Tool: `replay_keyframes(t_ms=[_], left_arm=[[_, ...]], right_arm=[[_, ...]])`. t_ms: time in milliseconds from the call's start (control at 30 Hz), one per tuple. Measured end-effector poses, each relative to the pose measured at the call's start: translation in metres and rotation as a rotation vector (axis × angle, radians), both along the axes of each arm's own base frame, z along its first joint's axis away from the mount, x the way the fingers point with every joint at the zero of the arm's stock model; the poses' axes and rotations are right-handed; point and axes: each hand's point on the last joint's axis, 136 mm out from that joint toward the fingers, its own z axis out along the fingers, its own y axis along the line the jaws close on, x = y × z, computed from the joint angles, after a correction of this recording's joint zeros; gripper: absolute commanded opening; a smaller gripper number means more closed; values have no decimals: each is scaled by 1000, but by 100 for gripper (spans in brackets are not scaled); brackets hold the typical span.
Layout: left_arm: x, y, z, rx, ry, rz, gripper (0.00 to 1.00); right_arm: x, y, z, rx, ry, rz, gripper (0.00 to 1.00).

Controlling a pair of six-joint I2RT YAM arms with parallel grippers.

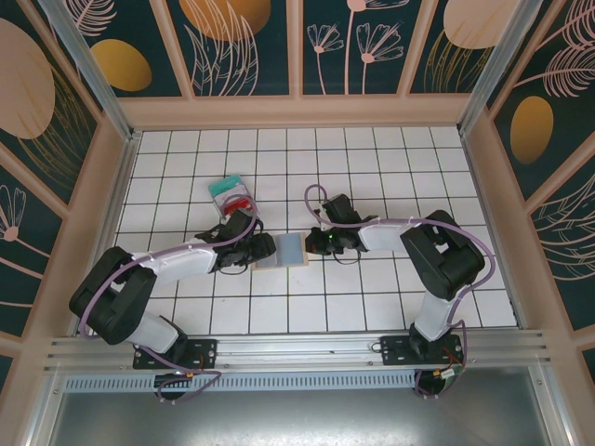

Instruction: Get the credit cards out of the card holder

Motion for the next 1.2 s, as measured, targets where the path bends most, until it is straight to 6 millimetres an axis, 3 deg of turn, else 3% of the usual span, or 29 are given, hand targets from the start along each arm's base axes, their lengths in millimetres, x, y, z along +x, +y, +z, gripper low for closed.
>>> replay_keyframes(t_ms=[600,933,1200], left_arm=[[-3,-28,3,-99,15,-127,60],[-1,-33,5,-105,21,-149,62],[12,-38,25,-102,-35,-150,59]], right_arm=[[0,0,0,0,0,1,0],[0,0,0,0,0,1,0],[0,1,-1,2,-1,2,0]])
